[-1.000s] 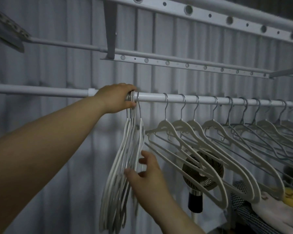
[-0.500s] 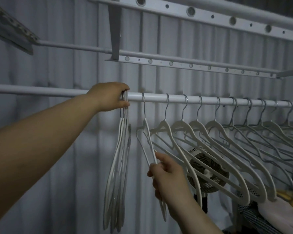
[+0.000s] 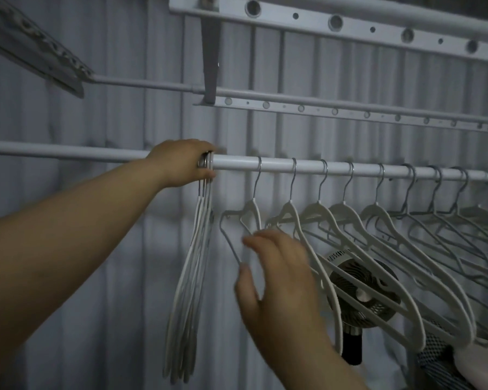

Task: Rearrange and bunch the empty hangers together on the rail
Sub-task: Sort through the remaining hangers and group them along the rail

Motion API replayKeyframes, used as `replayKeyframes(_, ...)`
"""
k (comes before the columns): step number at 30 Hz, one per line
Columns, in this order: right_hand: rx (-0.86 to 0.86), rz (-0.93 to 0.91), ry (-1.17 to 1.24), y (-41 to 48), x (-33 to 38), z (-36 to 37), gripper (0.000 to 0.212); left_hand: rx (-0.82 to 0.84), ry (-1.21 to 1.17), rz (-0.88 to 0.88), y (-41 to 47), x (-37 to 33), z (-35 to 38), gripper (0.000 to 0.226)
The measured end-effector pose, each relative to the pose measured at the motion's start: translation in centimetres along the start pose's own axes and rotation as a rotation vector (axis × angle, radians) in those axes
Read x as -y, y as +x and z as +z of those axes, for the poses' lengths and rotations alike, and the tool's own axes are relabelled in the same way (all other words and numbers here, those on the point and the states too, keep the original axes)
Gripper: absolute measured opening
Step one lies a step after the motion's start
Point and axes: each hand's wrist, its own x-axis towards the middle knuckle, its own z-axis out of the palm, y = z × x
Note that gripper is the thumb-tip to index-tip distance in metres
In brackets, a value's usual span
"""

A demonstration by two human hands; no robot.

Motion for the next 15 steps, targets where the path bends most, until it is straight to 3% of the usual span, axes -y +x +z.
replayKeyframes(2,0.104,0.092,0.159,0.7,1.8,0.3,0.031,-0.001,-0.005,-0.004,0.0,-0.1,0.0,0.049)
replayKeyframes(6,0.533,0.626,0.484,1.3,2.1,2.0,0.053,-0.004,-0.022,-0.017,0.1,-0.1,0.1,0.049)
replayKeyframes(11,0.646,0.937,0.846,1.4,1.9,3.3,0.038,-0.012,-0.045,-0.01,0.3,0.3,0.4,0.05)
replayKeyframes(15,0.549,0.992,0.953,1.5,2.0,3.0,0.023,-0.016,-0.055,0.0,0.4,0.6,0.7,0.048)
